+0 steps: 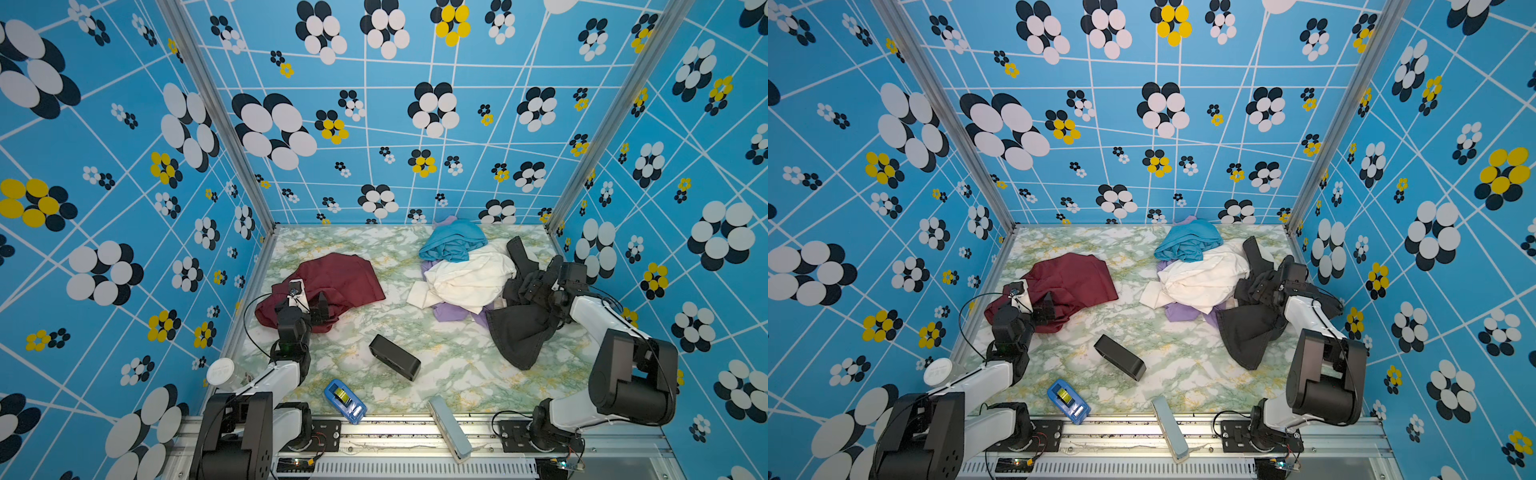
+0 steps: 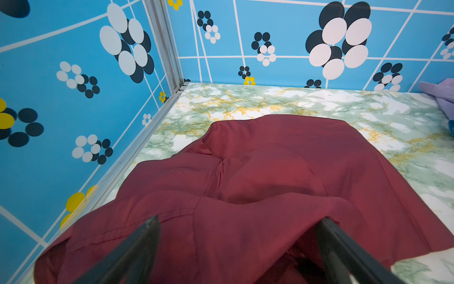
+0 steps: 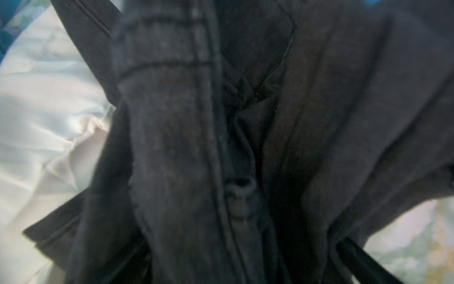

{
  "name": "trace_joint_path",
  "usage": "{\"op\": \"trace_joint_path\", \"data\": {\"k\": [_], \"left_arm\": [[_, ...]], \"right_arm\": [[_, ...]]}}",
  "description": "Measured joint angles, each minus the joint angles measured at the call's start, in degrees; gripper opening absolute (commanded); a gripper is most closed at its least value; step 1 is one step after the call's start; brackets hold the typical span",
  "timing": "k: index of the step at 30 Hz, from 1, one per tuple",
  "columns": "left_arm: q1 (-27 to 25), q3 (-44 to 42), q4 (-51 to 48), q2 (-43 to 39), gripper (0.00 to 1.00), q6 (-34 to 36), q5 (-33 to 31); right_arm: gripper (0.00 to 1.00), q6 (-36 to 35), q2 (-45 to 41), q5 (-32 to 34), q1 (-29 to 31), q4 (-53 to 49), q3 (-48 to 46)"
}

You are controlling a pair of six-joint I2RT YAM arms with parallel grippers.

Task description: Pick out a specific cloth from the pile

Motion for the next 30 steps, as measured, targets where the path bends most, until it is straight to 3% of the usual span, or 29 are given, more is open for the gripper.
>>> {"op": "trace_joint_path", "data": {"k": [2,7,8,9,14,23,30], "left_arm": [[0.00,0.00,-0.02,-0.02,0.99,0.00,0.00],[0.00,0.00,-0.02,-0.33,0.99,0.00,0.00],[0.00,0.00,-0.02,-0.42,0.99,0.00,0.00],[0.00,0.00,-0.02,-0.46,0.99,0.00,0.00],[0.00,-0.33,-0.04,-0.55,0.99,0.00,0.00],[0.00,-1.11,-0.42,-1.92,0.99,-0.02,0.00],[0.00,-1.88,-0.42,-2.86,0.99,-0.02,-0.02]], "right_arm": [[0.90,0.39,2.32,-2.01,-0.15,0.61,0.74],[0.24,1.66,5.38,-4.72,-0.55,2.25,2.05],[0.06,1.86,5.44,-5.22,-0.57,2.38,2.08],[0.00,2.05,5.27,-5.75,-0.57,2.51,2.10],[0.00,2.67,0.76,-5.20,-0.50,-0.76,2.14],[0.00,3.21,-22.45,-0.92,-0.46,-8.55,7.67],[0.00,7.56,-25.55,-8.24,0.15,-4.52,14.19]]}}
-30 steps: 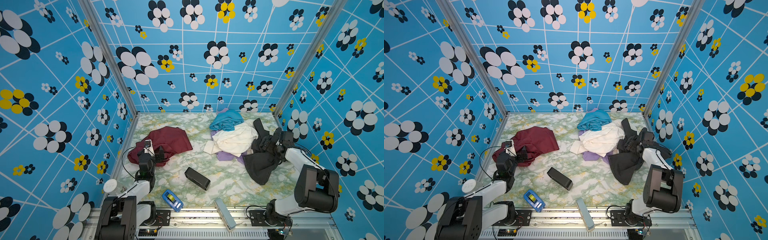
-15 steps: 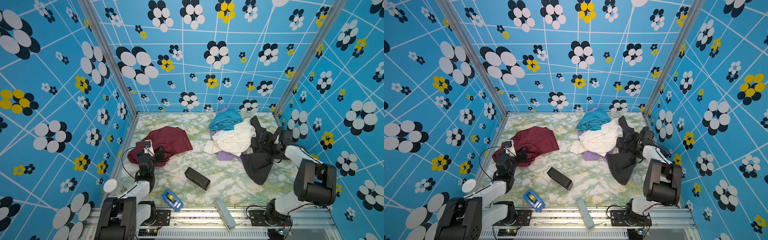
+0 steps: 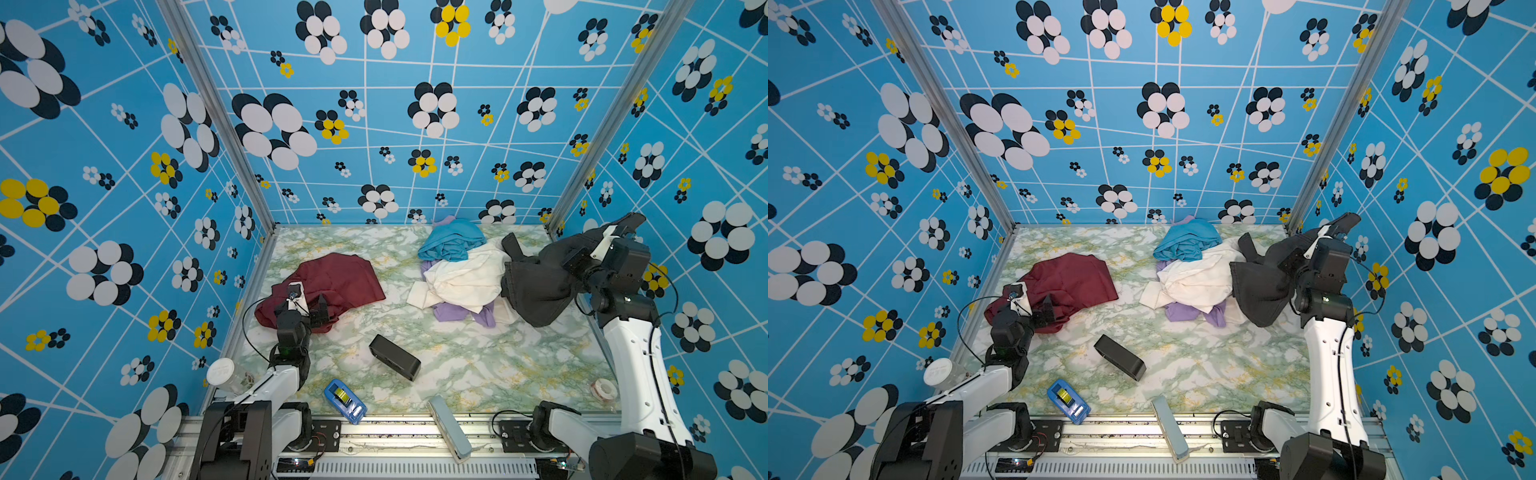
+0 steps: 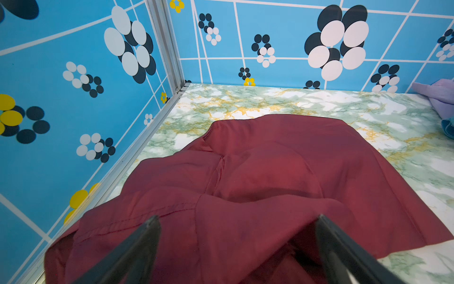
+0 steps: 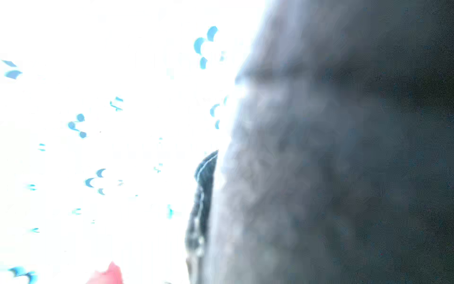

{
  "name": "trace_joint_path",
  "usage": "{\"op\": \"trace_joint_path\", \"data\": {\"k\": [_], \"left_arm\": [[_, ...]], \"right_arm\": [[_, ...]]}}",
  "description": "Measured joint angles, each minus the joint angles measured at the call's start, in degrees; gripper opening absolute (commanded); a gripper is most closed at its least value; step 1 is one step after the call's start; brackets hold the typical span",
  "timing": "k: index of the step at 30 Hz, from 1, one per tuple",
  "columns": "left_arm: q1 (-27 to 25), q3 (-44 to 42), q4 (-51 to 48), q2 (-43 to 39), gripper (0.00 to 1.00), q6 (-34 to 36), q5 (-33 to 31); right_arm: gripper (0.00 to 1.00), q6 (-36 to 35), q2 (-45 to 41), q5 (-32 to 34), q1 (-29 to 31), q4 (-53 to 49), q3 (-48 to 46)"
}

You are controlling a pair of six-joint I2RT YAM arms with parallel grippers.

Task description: Pick out a specific cloth from the pile

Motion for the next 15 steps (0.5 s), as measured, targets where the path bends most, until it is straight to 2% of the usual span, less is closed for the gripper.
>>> {"op": "trace_joint_path", "data": {"k": [5,10,11,15], "left_arm": [[0.00,-0.31,0.00,-0.44,0.99,-0.02,-0.02],[0.00,-0.46,0.04,-1.01,0.99,-0.02,0.00],[0.00,-0.61,0.04,-1.18,0.99,-0.02,0.00],[0.00,-1.07,0.02,-1.60,0.99,-0.02,0.02]], "right_arm": [[0.00,2.43,4.87,-4.61,5.90,4.72,2.25],[0.00,3.63,13.86,-7.87,12.55,9.66,3.85],[0.06,3.76,15.76,-8.17,13.31,10.29,3.87],[0.44,4.70,21.77,-8.13,13.97,10.75,3.65]]}}
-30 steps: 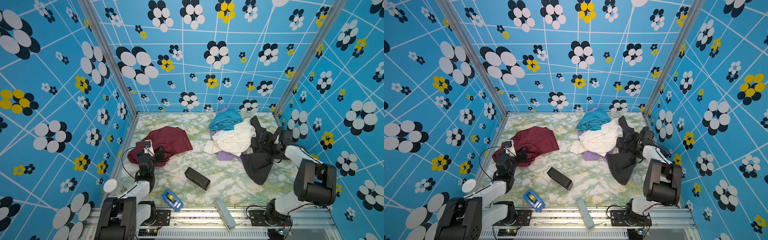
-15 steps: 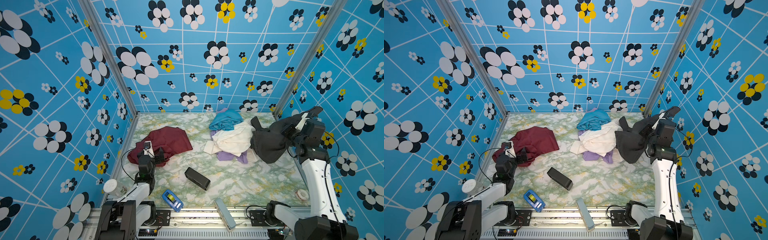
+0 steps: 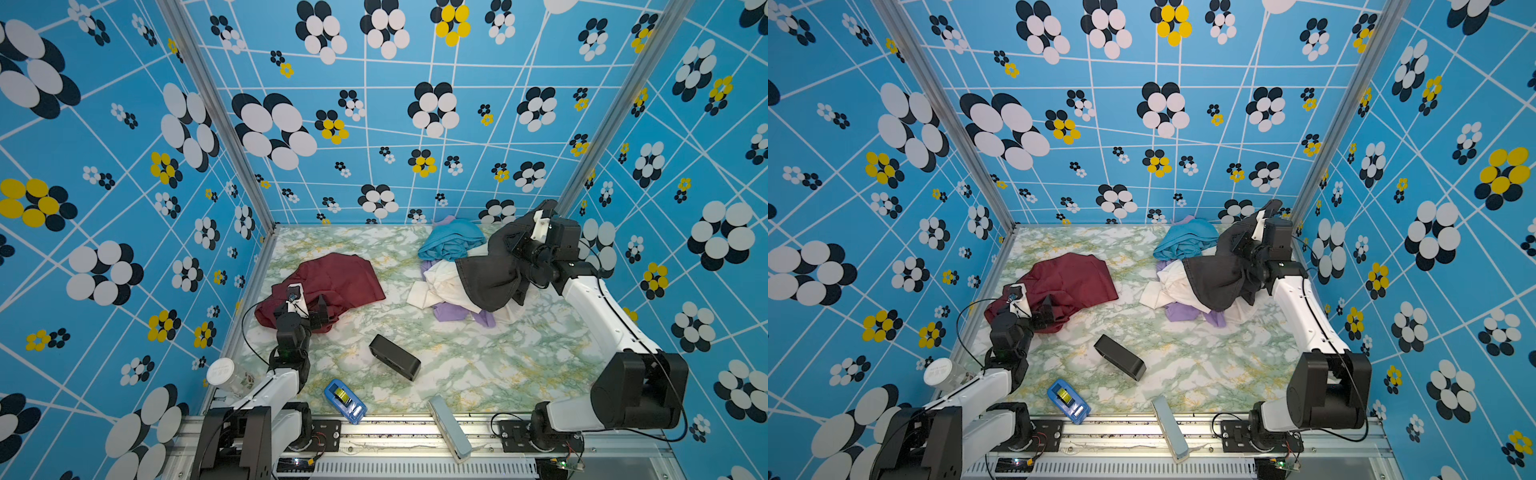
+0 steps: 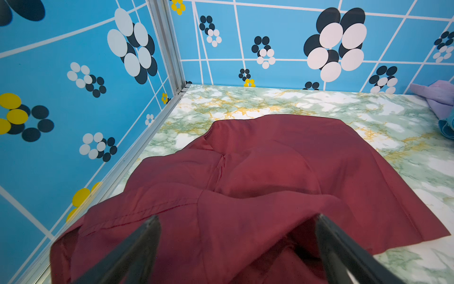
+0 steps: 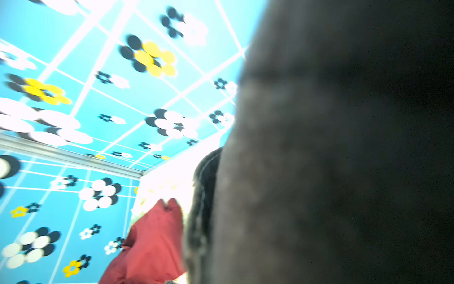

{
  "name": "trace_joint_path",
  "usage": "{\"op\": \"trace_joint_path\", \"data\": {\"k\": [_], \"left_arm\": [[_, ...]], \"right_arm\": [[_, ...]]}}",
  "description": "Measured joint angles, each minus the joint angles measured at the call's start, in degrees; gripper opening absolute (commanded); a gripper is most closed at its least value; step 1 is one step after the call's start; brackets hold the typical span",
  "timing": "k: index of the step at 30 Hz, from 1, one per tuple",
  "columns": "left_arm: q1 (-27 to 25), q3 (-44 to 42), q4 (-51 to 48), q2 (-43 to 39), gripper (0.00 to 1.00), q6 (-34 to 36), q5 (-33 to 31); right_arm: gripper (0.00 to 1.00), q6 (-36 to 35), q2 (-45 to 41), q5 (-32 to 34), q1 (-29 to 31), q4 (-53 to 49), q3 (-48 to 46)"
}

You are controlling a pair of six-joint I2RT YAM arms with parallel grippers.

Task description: Pick out a specific cloth from the pile

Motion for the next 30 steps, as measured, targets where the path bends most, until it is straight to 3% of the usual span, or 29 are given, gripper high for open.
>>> {"op": "trace_joint_path", "data": {"k": [1,4,5,6,13,21,25,30], "left_arm": [[0.00,0.00,0.00,0.00,0.99,0.00,0.02],[0.00,0.00,0.00,-0.04,0.99,0.00,0.02],[0.00,0.00,0.00,-0.02,0.99,0.00,0.02],[0.00,0.00,0.00,-0.04,0.99,0.00,0.02],[0.00,0.00,0.00,-0.04,0.99,0.00,0.02],[0.00,-0.37,-0.02,-1.16,0.99,0.00,0.04],[0.00,-0.83,-0.04,-2.84,0.99,-0.04,0.35],[-0.02,-2.05,-0.81,-5.38,0.99,-0.26,1.20]], "right_arm": [[0.53,0.11,1.14,-0.02,-0.02,0.13,-0.15],[0.68,0.07,4.04,-0.83,-0.02,1.01,-0.96],[0.93,0.13,4.66,-1.14,0.02,1.07,-1.20],[0.98,0.24,4.94,-1.46,0.04,1.18,-1.51],[0.99,-1.99,0.61,-1.68,0.72,-0.42,-1.31],[0.99,-10.54,-17.09,5.40,0.76,-8.61,-1.09],[0.99,-16.55,-24.13,9.84,0.59,-5.60,-12.00],[0.99,-21.99,-23.82,14.47,-1.05,4.50,-33.29]]}}
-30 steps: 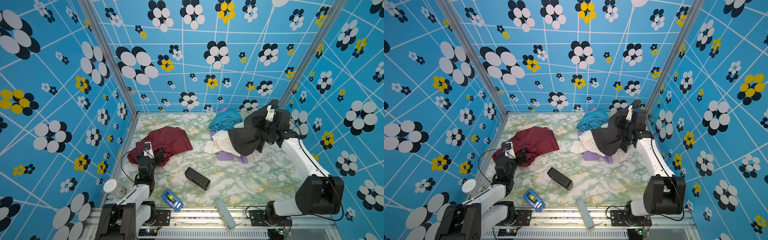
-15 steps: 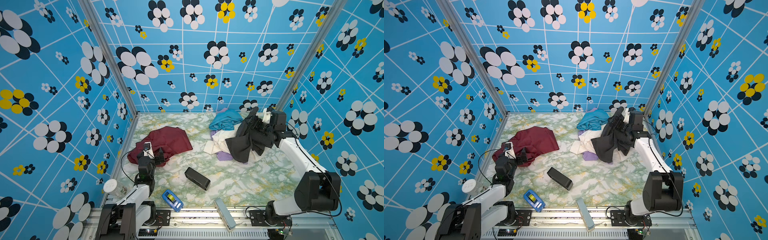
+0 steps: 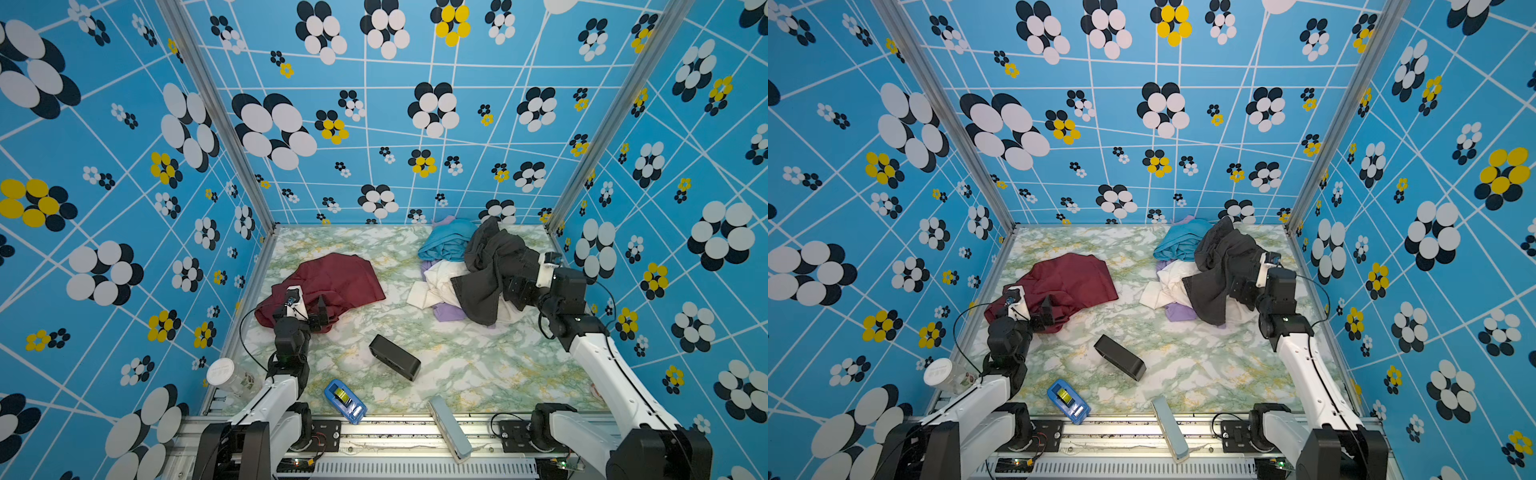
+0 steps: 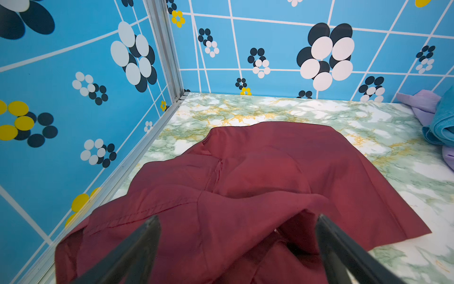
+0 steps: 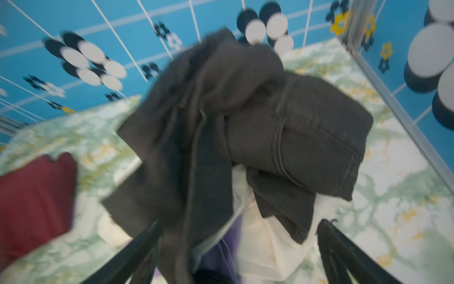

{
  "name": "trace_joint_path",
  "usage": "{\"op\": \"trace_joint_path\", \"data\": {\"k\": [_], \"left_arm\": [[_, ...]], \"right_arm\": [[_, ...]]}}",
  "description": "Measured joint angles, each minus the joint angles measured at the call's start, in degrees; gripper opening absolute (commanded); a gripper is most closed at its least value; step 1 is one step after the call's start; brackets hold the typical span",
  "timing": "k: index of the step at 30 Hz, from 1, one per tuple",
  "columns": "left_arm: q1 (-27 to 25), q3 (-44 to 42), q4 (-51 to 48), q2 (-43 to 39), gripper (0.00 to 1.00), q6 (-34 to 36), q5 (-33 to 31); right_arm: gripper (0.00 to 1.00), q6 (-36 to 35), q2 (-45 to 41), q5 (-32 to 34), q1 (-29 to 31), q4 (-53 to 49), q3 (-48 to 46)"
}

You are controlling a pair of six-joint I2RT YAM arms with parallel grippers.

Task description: Pick out a specific cloth from the pile

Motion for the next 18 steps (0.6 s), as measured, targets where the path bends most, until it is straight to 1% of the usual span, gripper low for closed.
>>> {"op": "trace_joint_path", "data": {"k": [4,6,10,13,16,18], "left_arm": [[-0.04,-0.55,-2.05,-2.67,0.99,-0.61,0.55],[-0.09,-0.85,-2.56,-3.74,0.99,-0.85,0.57],[-0.09,-0.90,-2.69,-3.52,0.99,-0.83,0.81],[-0.09,-0.83,-1.51,0.24,0.99,-0.76,1.05],[-0.09,-0.76,1.27,5.33,0.99,-0.61,1.68],[-0.09,-0.63,4.15,8.92,0.99,-0.59,2.34]], "right_arm": [[0.99,-2.54,3.28,1.09,-1.03,13.81,-11.23],[0.99,-3.21,6.58,1.09,-1.05,20.20,-13.11],[0.99,-3.63,14.08,0.24,-1.05,31.41,-13.27],[0.99,-4.02,17.38,0.00,-1.05,36.24,-13.27],[0.99,-4.79,17.73,0.02,-1.05,39.21,-13.35],[0.99,-5.14,18.12,0.24,-1.05,43.50,-13.99]]}}
